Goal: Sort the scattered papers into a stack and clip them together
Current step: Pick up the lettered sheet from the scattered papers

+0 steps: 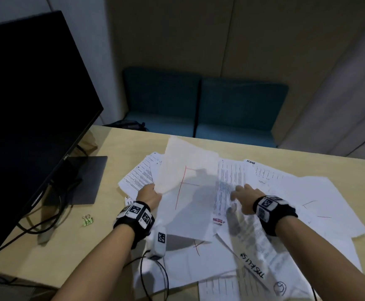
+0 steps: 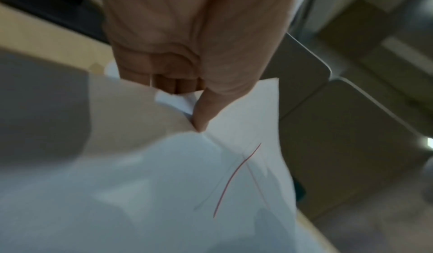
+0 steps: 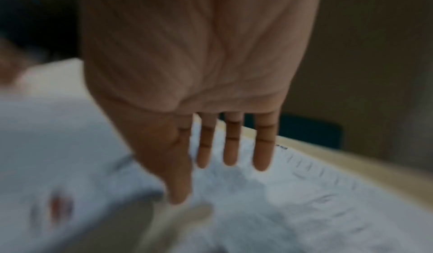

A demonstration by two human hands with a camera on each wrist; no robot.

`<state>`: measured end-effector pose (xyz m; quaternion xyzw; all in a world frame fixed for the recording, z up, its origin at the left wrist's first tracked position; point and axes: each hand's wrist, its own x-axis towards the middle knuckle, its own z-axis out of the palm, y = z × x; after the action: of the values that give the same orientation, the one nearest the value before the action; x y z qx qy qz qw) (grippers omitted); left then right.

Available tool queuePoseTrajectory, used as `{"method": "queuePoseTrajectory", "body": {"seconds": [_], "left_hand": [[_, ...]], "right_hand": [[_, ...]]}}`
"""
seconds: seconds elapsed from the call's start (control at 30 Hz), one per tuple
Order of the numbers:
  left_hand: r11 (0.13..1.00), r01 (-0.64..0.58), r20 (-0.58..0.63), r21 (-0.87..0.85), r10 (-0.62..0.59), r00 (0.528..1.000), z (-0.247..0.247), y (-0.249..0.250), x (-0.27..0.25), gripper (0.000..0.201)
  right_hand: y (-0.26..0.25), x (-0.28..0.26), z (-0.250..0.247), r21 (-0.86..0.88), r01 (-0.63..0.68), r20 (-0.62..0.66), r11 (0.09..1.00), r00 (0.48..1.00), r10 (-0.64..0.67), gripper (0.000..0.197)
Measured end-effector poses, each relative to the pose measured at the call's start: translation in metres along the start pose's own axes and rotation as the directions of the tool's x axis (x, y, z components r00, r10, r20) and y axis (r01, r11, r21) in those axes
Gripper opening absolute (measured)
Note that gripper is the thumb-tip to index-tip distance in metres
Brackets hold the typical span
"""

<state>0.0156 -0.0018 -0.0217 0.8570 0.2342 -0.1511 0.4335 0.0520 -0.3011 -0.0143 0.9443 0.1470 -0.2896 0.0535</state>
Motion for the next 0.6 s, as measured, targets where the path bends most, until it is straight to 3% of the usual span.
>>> {"method": "queuePoseTrajectory", "body": {"seconds": [0.07,0.17,0.23,0.33,0.5,0.6], "left_hand": [[0.992,0.049,0.039,0.117,-0.053,0.998,0.000,-0.005,0.002,0.026],[0.970,0.107,0.082,0.217,-0.128,0.988,0.002,-0.011,0.000,0.032],[0.963,0.116,0.102,0.242,-0.145,0.984,0.005,-0.015,-0.001,0.034],[0.968,0.099,0.130,0.231,-0.132,0.983,0.009,-0.019,-0.004,0.035],[0.980,0.119,0.127,0.161,-0.141,0.982,0.017,-0.026,-0.013,0.037],[0.988,0.118,0.122,0.104,-0.130,0.984,0.021,-0.035,-0.011,0.039]], "right_hand": [[0.003,-0.005,0.017,-0.177,0.042,0.052,0.983,0.998,-0.034,0.055],[0.005,-0.008,0.037,-0.221,0.041,0.054,0.974,0.998,-0.030,0.068],[0.001,-0.009,0.044,-0.253,0.039,0.013,0.967,0.999,-0.037,0.064],[-0.002,-0.010,0.047,-0.304,0.076,0.002,0.950,0.997,-0.080,0.054],[-0.009,-0.012,0.038,-0.364,0.158,0.123,0.918,0.985,-0.121,0.040],[-0.015,-0.015,0.025,-0.315,0.206,0.054,0.927,0.979,-0.199,0.033]]}}
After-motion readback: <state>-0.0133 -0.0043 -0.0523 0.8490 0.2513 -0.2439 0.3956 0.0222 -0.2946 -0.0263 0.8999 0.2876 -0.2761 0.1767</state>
